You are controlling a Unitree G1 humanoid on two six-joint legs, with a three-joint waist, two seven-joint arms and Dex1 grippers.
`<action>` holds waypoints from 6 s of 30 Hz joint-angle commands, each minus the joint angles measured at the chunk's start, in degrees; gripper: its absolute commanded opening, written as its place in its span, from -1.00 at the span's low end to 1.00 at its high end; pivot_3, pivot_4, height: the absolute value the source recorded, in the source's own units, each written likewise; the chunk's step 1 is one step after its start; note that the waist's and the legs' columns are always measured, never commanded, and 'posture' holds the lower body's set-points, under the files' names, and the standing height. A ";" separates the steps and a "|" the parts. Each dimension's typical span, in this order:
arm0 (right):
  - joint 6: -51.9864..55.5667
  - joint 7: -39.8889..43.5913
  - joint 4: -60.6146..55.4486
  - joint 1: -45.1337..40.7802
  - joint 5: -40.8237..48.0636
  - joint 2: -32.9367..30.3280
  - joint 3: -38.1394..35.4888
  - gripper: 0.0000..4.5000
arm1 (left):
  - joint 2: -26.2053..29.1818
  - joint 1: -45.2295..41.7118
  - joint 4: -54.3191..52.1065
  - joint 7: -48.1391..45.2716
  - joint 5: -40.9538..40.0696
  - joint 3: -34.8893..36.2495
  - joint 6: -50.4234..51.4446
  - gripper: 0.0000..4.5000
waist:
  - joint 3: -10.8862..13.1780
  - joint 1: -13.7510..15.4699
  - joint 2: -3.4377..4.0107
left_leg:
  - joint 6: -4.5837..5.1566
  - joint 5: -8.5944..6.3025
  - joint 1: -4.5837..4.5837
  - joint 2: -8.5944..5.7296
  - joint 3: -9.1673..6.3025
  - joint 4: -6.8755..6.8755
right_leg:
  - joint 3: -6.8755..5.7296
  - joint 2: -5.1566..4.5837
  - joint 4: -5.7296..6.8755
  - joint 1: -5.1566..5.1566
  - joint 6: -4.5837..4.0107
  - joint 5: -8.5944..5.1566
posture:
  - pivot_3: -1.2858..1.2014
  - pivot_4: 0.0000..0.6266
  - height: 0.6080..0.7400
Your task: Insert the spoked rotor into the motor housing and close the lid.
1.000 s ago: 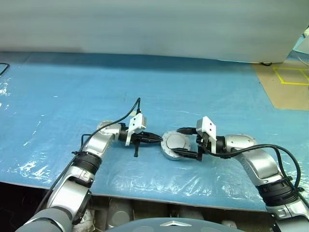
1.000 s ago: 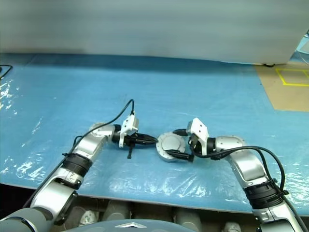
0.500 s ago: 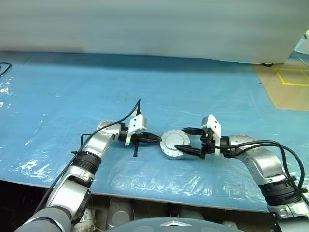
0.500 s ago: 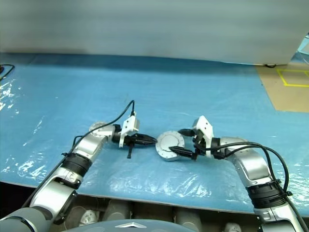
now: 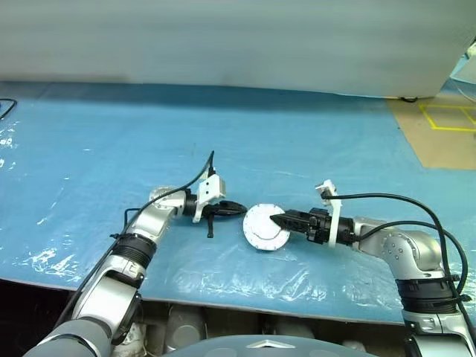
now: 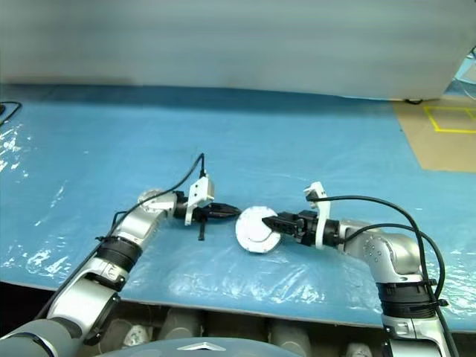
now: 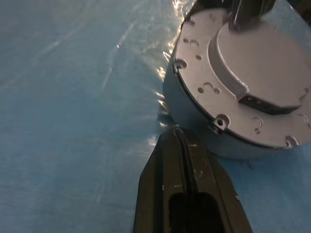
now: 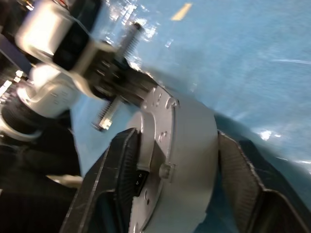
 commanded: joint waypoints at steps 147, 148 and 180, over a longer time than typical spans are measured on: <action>-5.99 -28.31 13.98 -10.76 29.61 22.61 -17.39 -0.47 | -4.61 0.52 -9.56 4.72 -34.18 12.81 64.34 0.23 | 0.31 0.24 0.39 | 0.14 0.15 -1.12 -0.05 -0.18 0.61 | -0.15 0.00 0.92 -1.18 0.10 0.11 | 0.03 -0.52 1.00; -5.97 -28.34 13.95 -10.74 29.62 22.57 -17.40 -0.47 | -4.87 0.33 -9.03 5.15 -33.75 13.02 63.82 0.23 | 0.31 0.25 0.39 | 0.14 0.15 -1.12 -0.04 -0.18 0.61 | -0.15 0.00 0.92 -1.17 0.10 0.11 | 0.03 -0.52 1.00; -11.49 -28.09 15.16 -11.80 28.93 22.79 -18.32 -0.47 | -12.13 -11.94 9.29 30.69 -37.04 47.23 29.57 0.23 | 0.44 0.32 0.20 | 0.15 0.15 -1.28 -0.02 -0.27 0.89 | -0.19 0.02 0.89 -1.14 0.13 0.12 | 0.03 -0.52 1.00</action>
